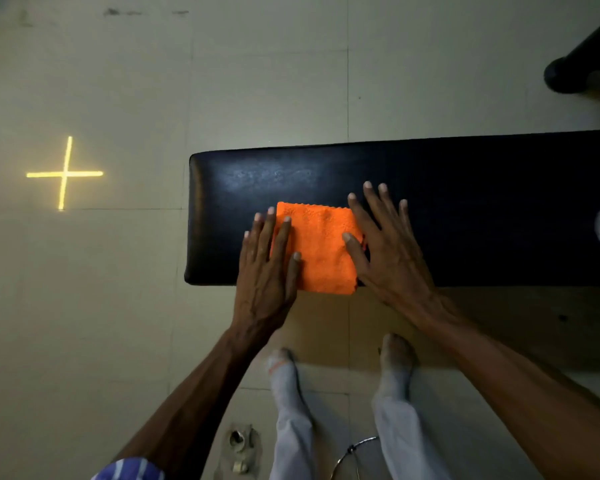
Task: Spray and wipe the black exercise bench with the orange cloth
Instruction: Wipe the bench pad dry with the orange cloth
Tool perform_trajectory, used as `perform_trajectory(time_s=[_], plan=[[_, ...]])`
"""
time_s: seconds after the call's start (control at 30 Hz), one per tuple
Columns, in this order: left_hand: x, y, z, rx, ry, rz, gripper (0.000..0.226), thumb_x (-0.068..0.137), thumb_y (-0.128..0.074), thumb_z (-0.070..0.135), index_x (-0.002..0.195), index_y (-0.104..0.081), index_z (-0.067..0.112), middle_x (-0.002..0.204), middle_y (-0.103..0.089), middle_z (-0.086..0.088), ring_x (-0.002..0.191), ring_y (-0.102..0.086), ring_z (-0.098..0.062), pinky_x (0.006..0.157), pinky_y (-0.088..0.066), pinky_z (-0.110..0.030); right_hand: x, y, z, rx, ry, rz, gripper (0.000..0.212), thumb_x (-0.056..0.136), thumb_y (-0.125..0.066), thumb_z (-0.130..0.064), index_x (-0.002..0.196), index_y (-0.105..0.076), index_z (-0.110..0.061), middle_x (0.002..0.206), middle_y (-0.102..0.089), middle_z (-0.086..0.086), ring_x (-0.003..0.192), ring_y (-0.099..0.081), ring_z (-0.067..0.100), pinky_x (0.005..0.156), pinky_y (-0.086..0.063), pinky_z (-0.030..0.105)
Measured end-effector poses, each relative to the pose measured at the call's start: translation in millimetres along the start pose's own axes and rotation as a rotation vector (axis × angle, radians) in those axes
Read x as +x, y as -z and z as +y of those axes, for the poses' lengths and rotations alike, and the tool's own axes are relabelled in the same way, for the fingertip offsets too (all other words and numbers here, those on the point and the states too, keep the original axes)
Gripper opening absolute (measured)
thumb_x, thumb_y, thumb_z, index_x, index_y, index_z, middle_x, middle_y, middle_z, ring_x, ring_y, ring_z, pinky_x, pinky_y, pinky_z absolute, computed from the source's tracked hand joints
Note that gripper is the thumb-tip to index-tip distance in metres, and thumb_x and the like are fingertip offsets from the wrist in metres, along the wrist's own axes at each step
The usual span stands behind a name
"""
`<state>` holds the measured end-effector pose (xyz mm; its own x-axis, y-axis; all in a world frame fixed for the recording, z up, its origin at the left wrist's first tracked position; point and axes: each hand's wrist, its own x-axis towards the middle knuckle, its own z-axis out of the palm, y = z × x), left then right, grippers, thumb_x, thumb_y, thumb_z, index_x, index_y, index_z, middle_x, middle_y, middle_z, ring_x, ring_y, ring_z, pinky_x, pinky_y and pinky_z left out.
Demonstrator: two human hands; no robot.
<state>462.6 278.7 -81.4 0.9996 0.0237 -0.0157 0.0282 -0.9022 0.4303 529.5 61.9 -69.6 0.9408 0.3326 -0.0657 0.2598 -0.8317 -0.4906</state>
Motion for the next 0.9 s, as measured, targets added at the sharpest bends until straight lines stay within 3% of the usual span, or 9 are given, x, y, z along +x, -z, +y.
perform_trajectory(time_s=[0.17, 0.4, 0.53, 0.67, 0.77, 0.9], plan=[[9.4, 24.3, -47.6, 0.054, 0.068, -0.02, 0.057, 0.108, -0.043, 0.031, 0.16, -0.035, 0.009, 0.172, -0.022, -0.013, 0.161, -0.013, -0.032, 0.129, -0.016, -0.055, -4.4, -52.2, -57.6, -0.093, 0.173, 0.027, 0.063, 0.108, -0.049, -0.04, 0.164, -0.037, -0.014, 0.175, -0.025, 0.014, 0.164, -0.019, 0.036, 0.13, -0.016, 0.065], [17.3, 22.1, -69.8, 0.087, -0.019, -0.058, 0.058, 0.11, -0.042, 0.03, 0.163, -0.026, 0.014, 0.173, -0.015, -0.011, 0.162, -0.007, -0.031, 0.13, -0.011, -0.056, -10.2, -75.9, -38.0, -0.332, 0.231, 0.048, 0.064, 0.112, -0.033, -0.052, 0.169, -0.02, -0.026, 0.179, -0.013, 0.005, 0.167, -0.008, 0.026, 0.133, -0.008, 0.059], [18.0, 20.6, -65.0, 0.104, 0.009, -0.068, 0.059, 0.111, -0.037, 0.034, 0.164, -0.023, 0.015, 0.174, -0.011, -0.011, 0.162, -0.002, -0.03, 0.131, -0.007, -0.055, -5.5, -53.0, -14.1, -0.355, 0.009, 0.134, 0.062, 0.113, -0.033, -0.048, 0.169, -0.021, -0.025, 0.179, -0.013, 0.005, 0.167, -0.009, 0.026, 0.133, -0.01, 0.058], [21.1, 15.7, -56.2, 0.125, -0.073, -0.088, 0.06, 0.11, -0.031, 0.038, 0.165, -0.021, 0.017, 0.174, -0.011, -0.009, 0.162, -0.002, -0.03, 0.131, -0.005, -0.053, -3.0, -69.6, -42.9, -0.34, -0.212, 0.237, 0.061, 0.113, -0.032, -0.046, 0.169, -0.023, -0.022, 0.178, -0.016, 0.009, 0.166, -0.012, 0.031, 0.133, -0.01, 0.058], [21.6, 10.8, -51.1, 0.138, -0.146, -0.118, 0.059, 0.11, -0.03, 0.038, 0.165, -0.019, 0.019, 0.175, -0.008, -0.008, 0.163, 0.0, -0.028, 0.131, -0.005, -0.053, -22.1, -80.2, -48.9, -0.355, -0.086, 0.179, 0.061, 0.114, -0.031, -0.046, 0.17, -0.018, -0.024, 0.178, -0.013, 0.009, 0.166, -0.009, 0.031, 0.133, -0.013, 0.059], [22.6, 7.2, -47.2, 0.167, -0.161, -0.149, 0.059, 0.112, -0.029, 0.039, 0.166, -0.014, 0.021, 0.175, -0.003, -0.007, 0.162, 0.005, -0.027, 0.131, -0.003, -0.054, -27.0, -50.5, -8.4, -0.416, 0.145, 0.038, 0.063, 0.113, -0.031, -0.048, 0.17, -0.015, -0.026, 0.179, -0.01, 0.006, 0.167, -0.006, 0.027, 0.134, -0.012, 0.055]])
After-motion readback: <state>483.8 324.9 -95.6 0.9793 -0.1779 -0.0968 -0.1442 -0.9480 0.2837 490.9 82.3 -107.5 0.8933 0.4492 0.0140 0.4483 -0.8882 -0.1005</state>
